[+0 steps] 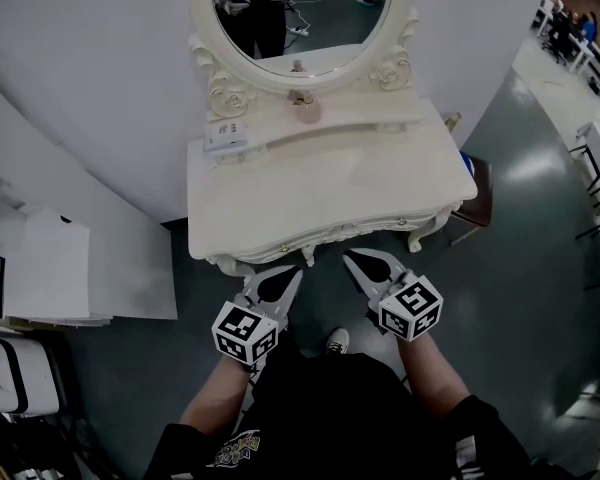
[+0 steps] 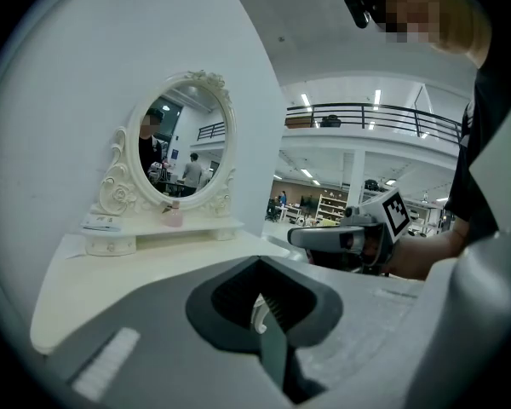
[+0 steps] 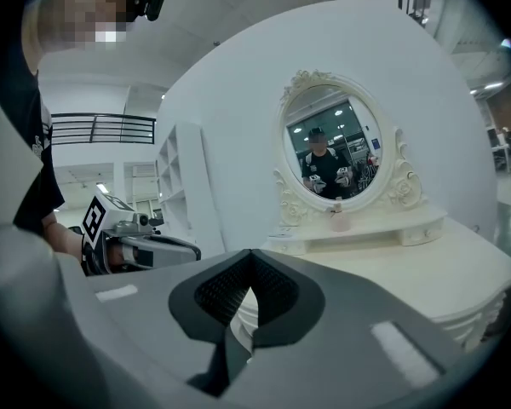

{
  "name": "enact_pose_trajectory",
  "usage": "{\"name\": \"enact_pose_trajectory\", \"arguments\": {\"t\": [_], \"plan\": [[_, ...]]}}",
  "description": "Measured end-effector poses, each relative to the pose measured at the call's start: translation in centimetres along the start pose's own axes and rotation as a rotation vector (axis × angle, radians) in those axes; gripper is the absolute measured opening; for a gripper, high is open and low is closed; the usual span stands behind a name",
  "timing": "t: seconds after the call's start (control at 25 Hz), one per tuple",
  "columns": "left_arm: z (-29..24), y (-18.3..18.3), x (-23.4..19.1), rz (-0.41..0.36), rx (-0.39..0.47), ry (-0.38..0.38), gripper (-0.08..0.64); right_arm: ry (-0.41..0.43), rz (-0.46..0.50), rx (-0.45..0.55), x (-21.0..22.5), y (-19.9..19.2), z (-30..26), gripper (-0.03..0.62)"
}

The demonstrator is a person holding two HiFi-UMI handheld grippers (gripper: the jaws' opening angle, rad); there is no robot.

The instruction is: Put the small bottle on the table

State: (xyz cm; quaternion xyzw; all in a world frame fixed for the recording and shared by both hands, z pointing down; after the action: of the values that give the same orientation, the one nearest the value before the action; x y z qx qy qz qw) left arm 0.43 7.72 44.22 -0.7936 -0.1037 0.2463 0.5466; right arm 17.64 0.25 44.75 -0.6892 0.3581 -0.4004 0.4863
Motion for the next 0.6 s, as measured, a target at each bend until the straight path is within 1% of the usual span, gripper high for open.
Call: {"name": "enact_pose_trajectory", "arguments": {"t": [0.6], "plan": [[-0.6, -0.1, 1.5, -0.006, -0.007, -0.026, 0.0, -0.012, -0.017, 0.017, 0.2, -0.4, 1.4, 0.023]]}}
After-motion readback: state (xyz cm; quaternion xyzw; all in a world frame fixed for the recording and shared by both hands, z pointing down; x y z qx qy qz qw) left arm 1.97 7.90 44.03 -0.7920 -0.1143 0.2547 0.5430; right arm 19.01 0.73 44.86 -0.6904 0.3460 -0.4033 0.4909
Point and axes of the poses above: the fingertips, and each gripper's own axes: z backward along the fingers, x to its right, y out of its top, the point moved 7 cm from there along z, backward along the fingers, and after that the axes turned 3 degrees about z, right-handed, at the moved point
